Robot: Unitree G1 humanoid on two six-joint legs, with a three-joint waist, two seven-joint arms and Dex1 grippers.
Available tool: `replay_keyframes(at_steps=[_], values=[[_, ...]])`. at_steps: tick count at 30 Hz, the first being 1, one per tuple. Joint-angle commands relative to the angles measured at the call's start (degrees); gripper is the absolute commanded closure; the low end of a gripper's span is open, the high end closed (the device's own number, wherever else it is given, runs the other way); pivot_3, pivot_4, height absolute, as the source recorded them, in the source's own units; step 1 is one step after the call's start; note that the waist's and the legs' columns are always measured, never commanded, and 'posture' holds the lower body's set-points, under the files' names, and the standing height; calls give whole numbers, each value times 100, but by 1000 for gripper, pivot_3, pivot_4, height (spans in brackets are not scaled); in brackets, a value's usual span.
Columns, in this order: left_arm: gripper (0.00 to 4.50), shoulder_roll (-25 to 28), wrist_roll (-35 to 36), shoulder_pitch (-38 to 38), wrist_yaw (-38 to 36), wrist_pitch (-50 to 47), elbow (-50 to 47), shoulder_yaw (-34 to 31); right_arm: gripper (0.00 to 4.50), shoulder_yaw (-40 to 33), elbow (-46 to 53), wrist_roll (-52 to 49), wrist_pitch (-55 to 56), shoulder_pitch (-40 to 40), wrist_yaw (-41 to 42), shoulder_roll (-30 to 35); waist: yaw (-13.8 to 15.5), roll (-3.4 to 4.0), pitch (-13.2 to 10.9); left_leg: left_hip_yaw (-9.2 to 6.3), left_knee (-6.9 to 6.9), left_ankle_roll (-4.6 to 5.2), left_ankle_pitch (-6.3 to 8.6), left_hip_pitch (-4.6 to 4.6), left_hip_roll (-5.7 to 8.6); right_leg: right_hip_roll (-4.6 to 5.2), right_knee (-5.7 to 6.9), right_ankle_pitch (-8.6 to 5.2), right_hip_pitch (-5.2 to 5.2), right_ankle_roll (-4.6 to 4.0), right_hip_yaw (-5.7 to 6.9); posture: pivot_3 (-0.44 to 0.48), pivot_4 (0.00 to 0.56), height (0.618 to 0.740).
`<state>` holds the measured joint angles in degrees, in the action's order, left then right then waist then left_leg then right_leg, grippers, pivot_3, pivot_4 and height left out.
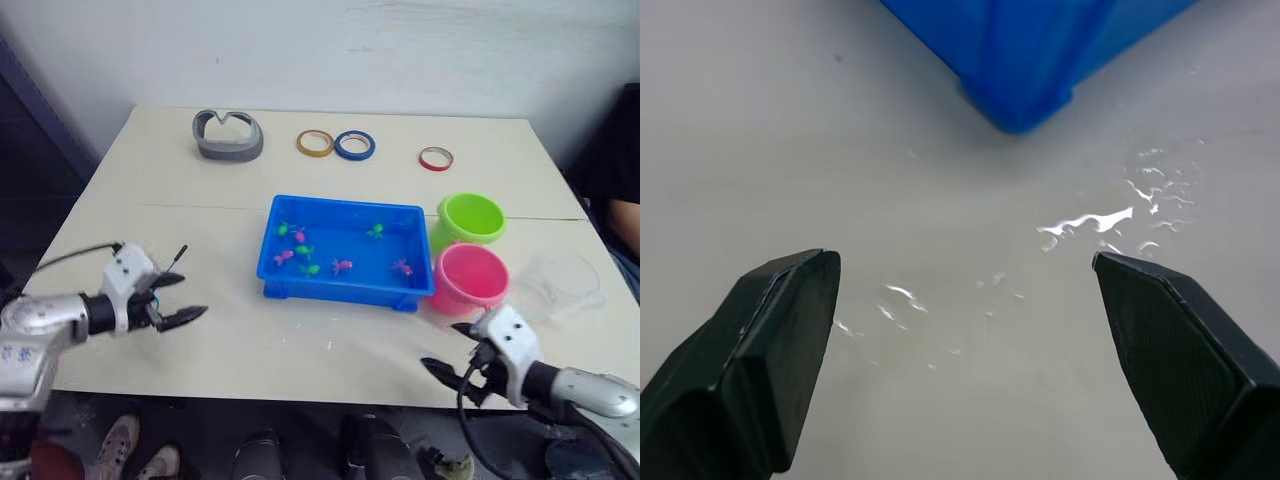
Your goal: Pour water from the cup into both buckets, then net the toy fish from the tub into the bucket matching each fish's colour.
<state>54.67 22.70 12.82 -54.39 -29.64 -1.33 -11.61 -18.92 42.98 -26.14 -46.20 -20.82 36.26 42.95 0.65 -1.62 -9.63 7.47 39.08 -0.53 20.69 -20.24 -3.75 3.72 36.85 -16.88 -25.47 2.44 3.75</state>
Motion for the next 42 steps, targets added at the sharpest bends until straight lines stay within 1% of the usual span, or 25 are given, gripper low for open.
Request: replay_keyframes(at_steps=[1,3,5,7,9,13,15,17,21,26,31,35,42], values=[[82,10,234,1062,-579,-315,298,373,0,-930,151,-194,-233,-306,-29,-58,20,0,0,2,0,-8,-4,0,2,-7,1,0,1,0,0,0,150,727],[82,-134,51,1707,-864,-135,632,754,0,-1401,21,-234,-410,-424,-179,-206,51,0,0,11,0,-16,-9,1,8,-23,1,0,1,2,-3,0,150,727],[82,-443,-101,2410,-1029,67,948,1094,0,-1788,-58,-202,-581,-533,-355,-344,65,2,1,31,2,-16,-9,5,19,-32,2,4,0,9,-4,0,150,727],[82,-768,-213,2936,-1225,267,1185,1386,0,-2095,-110,-167,-710,-554,-603,-559,68,1,1,53,5,-13,-10,6,34,-40,0,9,0,19,-4,0,150,727],[82,-1050,-304,3257,-1404,466,1333,1618,0,-2308,-151,-154,-829,-502,-854,-781,43,1,1,77,8,-13,-11,8,31,-43,1,9,-3,20,-9,0,150,727],[82,-1525,-482,3591,-1501,724,1500,1912,0,-2560,-355,-120,-873,-366,-1213,-1105,-27,2,1,80,8,-21,-15,12,23,-54,3,9,-4,20,-46,0,150,727],[82,-1740,-502,3669,-1552,731,1517,2019,0,-2633,-555,-78,-858,-188,-1468,-1274,-69,2,1,84,8,-27,-19,14,20,-59,6,9,-4,20,-59,0,150,727],[82,-1961,-533,3714,-1587,778,1504,2123,0,-2654,-806,-193,-1004,167,-1719,-1450,-91,2,1,82,8,-31,-21,13,16,-67,11,9,-4,20,-76,0,150,727],[82,-2304,-592,3710,-1486,778,1345,2250,0,-2655,-1309,5,-933,856,-2333,-1653,-107,15,-3,88,8,-29,-25,14,15,-74,20,14,-3,28,-106,0,150,727],[82,-2575,-531,3664,-1398,638,1141,2271,0,-2642,-2054,149,-596,1593,-2753,-1718,-99,18,-4,85,8,-42,-34,42,7,-94,26,15,-4,27,-117,0,150,727],[82,-2841,-463,3564,-1184,504,913,2206,0,-2548,-2774,216,-212,2105,-2852,-1630,-97,20,-3,91,6,-42,-34,47,6,-96,27,15,-3,27,-126,0,150,727],[82,-2869,-454,3522,-1059,399,780,2157,0,-2467,-3234,338,105,2313,-2909,-1548,-103,23,-4,95,6,-42,-34,50,5,-95,28,16,-3,27,-131,0,150,727],[82,-2737,-433,3454,-994,263,583,2097,0,-2452,-3790,348,525,2625,-2996,-1567,-131,27,-4,107,3,-45,-35,65,2,-97,40,16,-3,27,-149,0,150,727]])
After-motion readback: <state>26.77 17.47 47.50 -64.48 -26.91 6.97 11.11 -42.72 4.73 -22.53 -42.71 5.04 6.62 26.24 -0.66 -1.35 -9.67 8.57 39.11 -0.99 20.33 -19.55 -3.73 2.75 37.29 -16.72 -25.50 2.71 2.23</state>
